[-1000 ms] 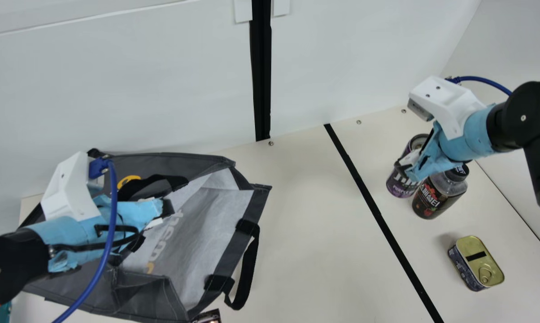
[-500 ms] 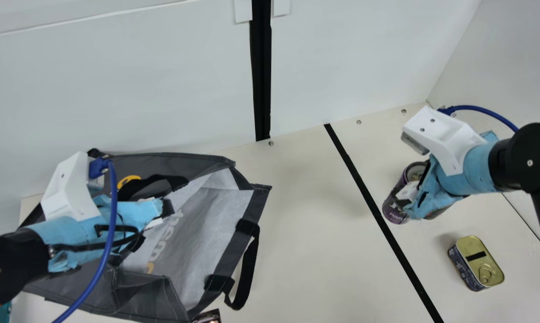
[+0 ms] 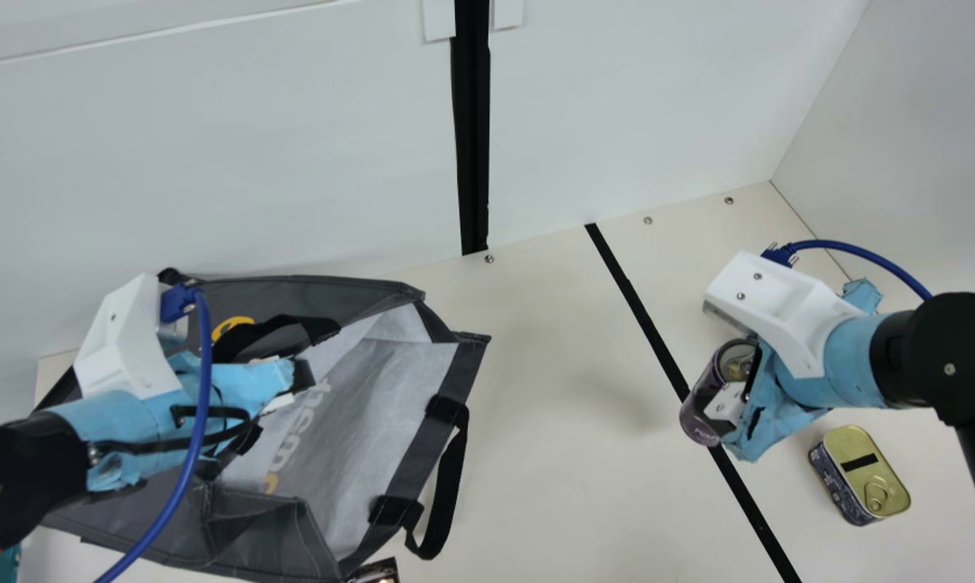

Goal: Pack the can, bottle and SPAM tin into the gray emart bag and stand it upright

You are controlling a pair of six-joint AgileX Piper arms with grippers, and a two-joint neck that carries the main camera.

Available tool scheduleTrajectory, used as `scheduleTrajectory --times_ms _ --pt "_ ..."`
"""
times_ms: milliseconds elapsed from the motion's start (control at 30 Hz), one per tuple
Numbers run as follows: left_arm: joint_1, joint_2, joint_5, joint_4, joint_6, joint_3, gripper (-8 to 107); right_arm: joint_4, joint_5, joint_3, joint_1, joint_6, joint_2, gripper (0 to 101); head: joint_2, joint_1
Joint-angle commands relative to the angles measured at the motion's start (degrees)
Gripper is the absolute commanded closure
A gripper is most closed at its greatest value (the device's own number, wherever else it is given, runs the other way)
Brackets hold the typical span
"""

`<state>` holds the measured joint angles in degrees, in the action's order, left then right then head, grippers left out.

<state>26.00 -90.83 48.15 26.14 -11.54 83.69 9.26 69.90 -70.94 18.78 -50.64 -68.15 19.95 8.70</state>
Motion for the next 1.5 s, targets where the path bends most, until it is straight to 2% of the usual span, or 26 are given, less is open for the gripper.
scheduleTrajectory --times_ms 0,567,967,1467 --pt "0.00 0.00 0.00 0.00 0.00 0.00 107 0.50 0.00 0.46 -0.32 -0.76 0.21 101 0.05 1.30" --pt "0.00 0.00 0.00 0.00 0.00 0.00 107 5.59 0.00 2.17 -1.84 -7.01 1.81 101 0.05 1.30" --pt "0.00 0.00 0.00 0.00 0.00 0.00 107 15.00 0.00 1.70 -0.67 -11.29 2.65 101 0.05 1.30" --pt "0.00 0.00 0.00 0.00 0.00 0.00 107 27.09 0.00 -0.69 -0.44 -11.46 3.05 101 0.05 1.30"
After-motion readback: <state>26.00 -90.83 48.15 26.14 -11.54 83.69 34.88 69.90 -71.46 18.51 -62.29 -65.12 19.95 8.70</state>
